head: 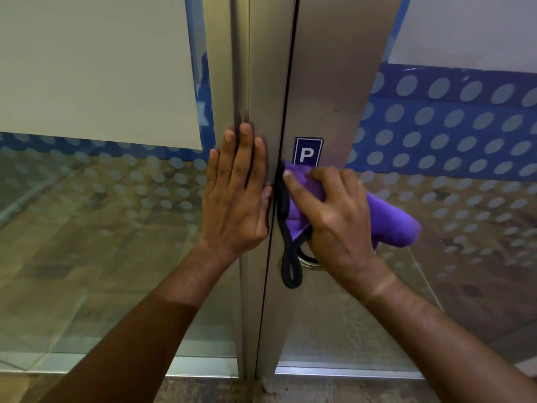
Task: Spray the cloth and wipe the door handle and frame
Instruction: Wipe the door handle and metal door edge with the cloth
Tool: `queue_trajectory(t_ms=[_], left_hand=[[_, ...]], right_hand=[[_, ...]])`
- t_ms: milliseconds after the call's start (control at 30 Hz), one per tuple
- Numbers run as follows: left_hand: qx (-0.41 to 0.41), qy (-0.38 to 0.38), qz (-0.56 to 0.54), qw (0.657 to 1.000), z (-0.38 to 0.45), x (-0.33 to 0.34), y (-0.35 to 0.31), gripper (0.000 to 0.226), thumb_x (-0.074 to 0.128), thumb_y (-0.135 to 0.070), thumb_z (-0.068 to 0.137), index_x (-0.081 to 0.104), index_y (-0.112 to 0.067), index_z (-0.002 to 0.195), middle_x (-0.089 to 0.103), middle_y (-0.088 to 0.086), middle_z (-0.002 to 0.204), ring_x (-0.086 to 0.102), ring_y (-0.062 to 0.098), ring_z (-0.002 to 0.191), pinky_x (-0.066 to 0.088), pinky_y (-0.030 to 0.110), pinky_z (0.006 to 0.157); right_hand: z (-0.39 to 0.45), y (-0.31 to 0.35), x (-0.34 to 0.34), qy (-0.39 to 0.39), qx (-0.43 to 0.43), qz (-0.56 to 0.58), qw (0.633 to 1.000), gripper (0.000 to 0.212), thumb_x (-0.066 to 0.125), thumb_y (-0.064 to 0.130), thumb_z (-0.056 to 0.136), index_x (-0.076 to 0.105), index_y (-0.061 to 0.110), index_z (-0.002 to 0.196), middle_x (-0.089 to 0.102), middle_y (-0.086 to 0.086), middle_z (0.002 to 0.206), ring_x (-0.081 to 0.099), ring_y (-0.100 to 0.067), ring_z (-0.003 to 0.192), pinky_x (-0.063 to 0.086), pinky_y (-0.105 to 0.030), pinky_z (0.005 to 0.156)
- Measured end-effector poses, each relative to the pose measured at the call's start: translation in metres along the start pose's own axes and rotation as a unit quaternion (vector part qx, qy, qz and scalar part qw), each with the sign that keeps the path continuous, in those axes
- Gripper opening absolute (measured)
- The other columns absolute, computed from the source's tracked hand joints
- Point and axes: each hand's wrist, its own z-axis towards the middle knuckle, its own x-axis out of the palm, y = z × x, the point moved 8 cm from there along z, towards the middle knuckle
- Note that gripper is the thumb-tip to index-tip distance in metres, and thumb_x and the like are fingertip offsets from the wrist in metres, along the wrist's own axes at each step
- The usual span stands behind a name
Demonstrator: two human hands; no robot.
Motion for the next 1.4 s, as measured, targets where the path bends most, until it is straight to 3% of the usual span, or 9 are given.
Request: queue_trajectory(t_ms=[133,300,467,733,967,1067,1200,1300,1400], left_hand=[[-0.008,-0.002,0.007,1.0,0.0,-0.001,0.0,0.068,0.037,-0.028,0.098,0.002,-0.003,0.151,-0.03,-0.004,0.161,-0.021,0.018,0.151,-0.009,0.04,0.124],[-0.006,-0.004,0.008,1.0,0.0,-0.001,0.0,0.068,0.037,-0.028,0.098,0.003,-0.004,0.151,-0.029,-0.004,0.161,-0.021,0.019,0.151,-0.008,0.041,0.125],[-0.006,-0.007,0.006,1.0,0.0,-0.001,0.001,0.068,0.038,-0.028,0.098,0.004,-0.003,0.151,-0.027,-0.004,0.162,-0.019,0.019,0.152,-0.007,0.041,0.125],[-0.003,-0.006,0.022,1.0,-0.001,0.003,0.003,0.07,0.037,-0.029,0.097,0.002,-0.005,0.152,-0.028,-0.002,0.162,-0.019,0.02,0.152,-0.006,0.042,0.125],[0.002,-0.021,0.024,0.999,-0.001,0.002,0.001,0.068,0.035,-0.029,0.097,0.004,-0.003,0.151,-0.026,-0.001,0.162,-0.018,0.02,0.152,-0.007,0.041,0.125],[0.002,-0.018,0.017,1.0,-0.001,0.003,0.002,0.068,0.035,-0.029,0.098,0.002,-0.004,0.152,-0.026,-0.001,0.163,-0.018,0.02,0.152,-0.006,0.041,0.125],[0.004,-0.017,0.023,1.0,-0.001,0.003,0.002,0.067,0.032,-0.03,0.099,0.001,-0.006,0.153,-0.026,-0.001,0.163,-0.017,0.02,0.152,-0.006,0.042,0.125],[0.005,-0.018,0.026,0.999,-0.002,0.004,0.003,0.064,0.03,-0.031,0.1,0.003,-0.005,0.152,-0.026,-0.001,0.163,-0.017,0.02,0.152,-0.006,0.042,0.125],[0.005,-0.019,0.025,0.999,-0.002,0.004,0.003,0.064,0.03,-0.031,0.1,0.002,-0.005,0.152,-0.026,-0.001,0.162,-0.018,0.02,0.152,-0.006,0.042,0.125]], right_hand=[[-0.029,-0.006,0.011,0.116,-0.06,-0.035,0.991,0.034,0.072,0.019,0.086,0.069,0.011,0.118,0.064,-0.018,0.102,0.057,-0.036,0.087,0.044,-0.042,0.069],[-0.009,-0.016,-0.003,0.009,0.05,-0.005,0.999,0.03,0.065,0.013,0.088,0.07,0.011,0.118,0.062,-0.021,0.101,0.054,-0.036,0.086,0.043,-0.044,0.068],[-0.019,0.006,0.01,0.109,-0.074,-0.063,0.989,0.027,0.065,0.025,0.088,0.071,0.021,0.114,0.065,-0.014,0.109,0.059,-0.035,0.094,0.035,-0.043,0.08],[-0.019,-0.072,-0.059,-0.058,0.21,0.14,0.966,0.026,0.071,0.024,0.078,0.061,0.007,0.095,0.054,-0.013,0.085,0.051,-0.024,0.072,0.04,-0.022,0.061],[-0.043,-0.108,-0.073,-0.142,0.474,0.347,0.796,0.027,0.062,0.022,0.067,0.057,0.03,0.092,0.058,0.001,0.083,0.061,-0.004,0.075,0.055,-0.041,0.07],[-0.053,-0.121,-0.053,-0.12,0.529,0.533,0.649,0.04,0.073,0.02,0.077,0.062,0.016,0.115,0.069,-0.005,0.108,0.068,-0.022,0.102,0.056,-0.04,0.088],[-0.093,-0.101,-0.02,-0.052,0.613,0.55,0.565,0.043,0.068,-0.001,0.079,0.059,-0.001,0.121,0.072,-0.01,0.105,0.07,-0.026,0.094,0.057,-0.036,0.082],[-0.109,-0.105,-0.021,-0.11,0.633,0.5,0.581,0.013,0.068,-0.001,0.079,0.066,0.005,0.09,0.071,0.001,0.072,0.069,-0.015,0.067,0.055,-0.024,0.056],[-0.098,-0.108,-0.041,-0.151,0.568,0.422,0.69,0.047,0.082,0.03,0.066,0.064,0.016,0.107,0.074,0.003,0.097,0.071,-0.009,0.088,0.056,-0.021,0.071]])
